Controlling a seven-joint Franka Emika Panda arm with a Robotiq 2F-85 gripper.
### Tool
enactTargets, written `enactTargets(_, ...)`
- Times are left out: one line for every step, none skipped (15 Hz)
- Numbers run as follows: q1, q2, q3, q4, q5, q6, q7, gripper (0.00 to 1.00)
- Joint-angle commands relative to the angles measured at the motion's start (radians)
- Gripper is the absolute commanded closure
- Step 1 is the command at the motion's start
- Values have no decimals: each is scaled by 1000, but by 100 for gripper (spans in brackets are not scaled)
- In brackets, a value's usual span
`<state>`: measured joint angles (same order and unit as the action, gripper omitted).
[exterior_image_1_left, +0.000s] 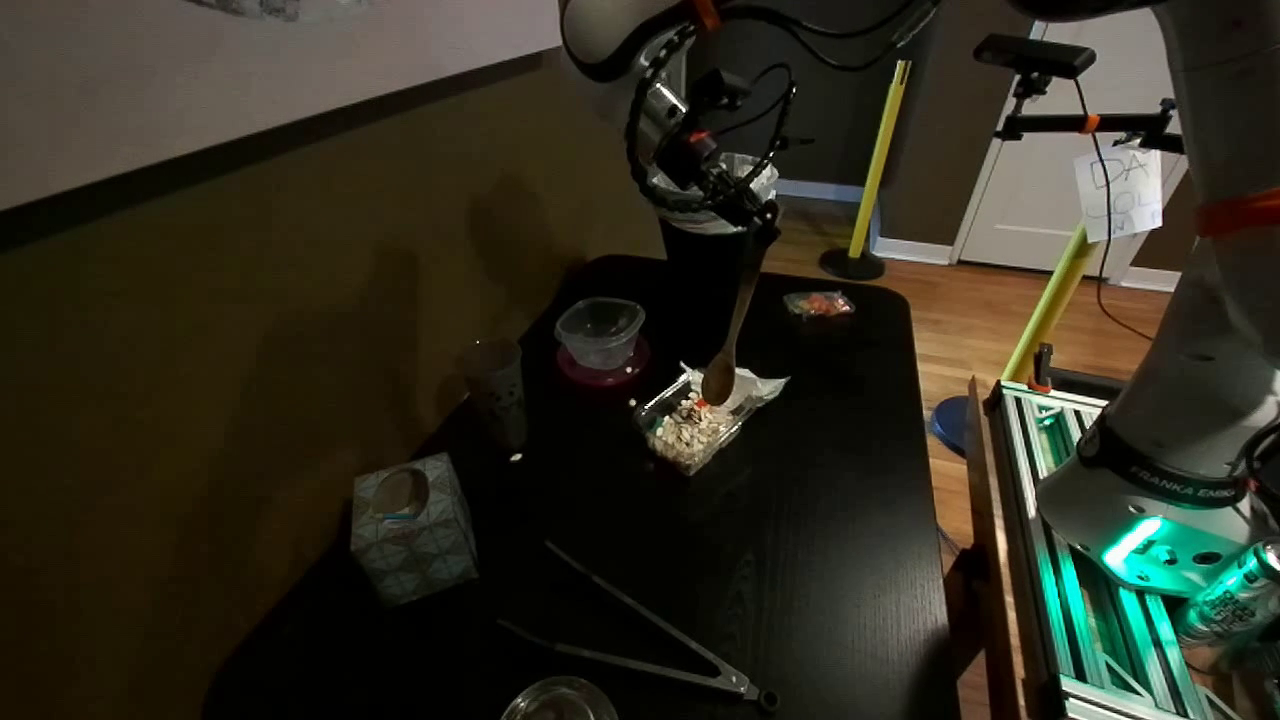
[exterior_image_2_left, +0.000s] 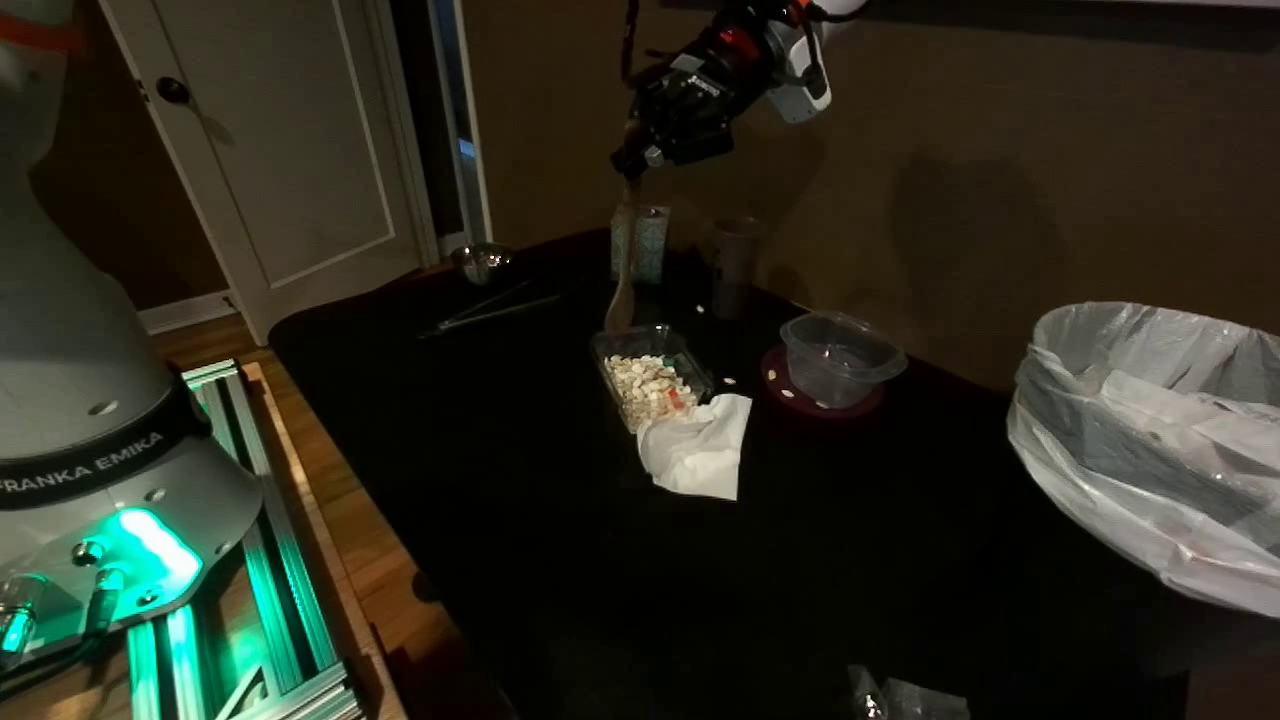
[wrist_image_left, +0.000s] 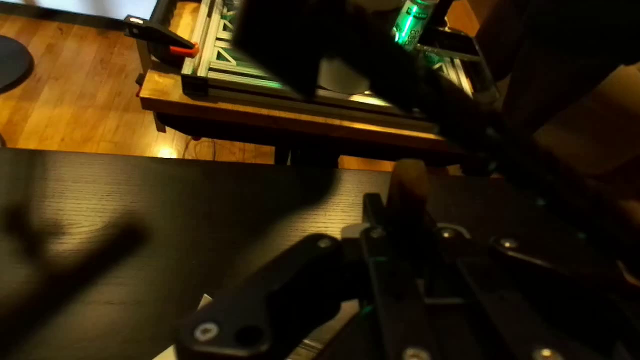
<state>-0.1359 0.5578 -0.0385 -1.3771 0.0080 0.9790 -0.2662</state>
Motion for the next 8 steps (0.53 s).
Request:
enactTargets(-11, 103, -19, 98, 44, -7, 126, 97)
enactTargets(-14, 120, -22, 111, 47, -9, 145, 97)
enactTargets(-16, 136, -24, 124, 52, -13, 164, 97)
enactTargets(-18, 150, -25, 135, 56, -15, 180, 97)
enactTargets(-20, 161, -28, 143, 62, -11, 201, 97)
enactTargets(-21, 173, -30, 154, 67, -15, 216, 97)
enactTargets(-22, 185, -32, 164, 71, -19, 233, 97)
enactTargets(-24, 195, -32, 174, 77, -22, 245, 97)
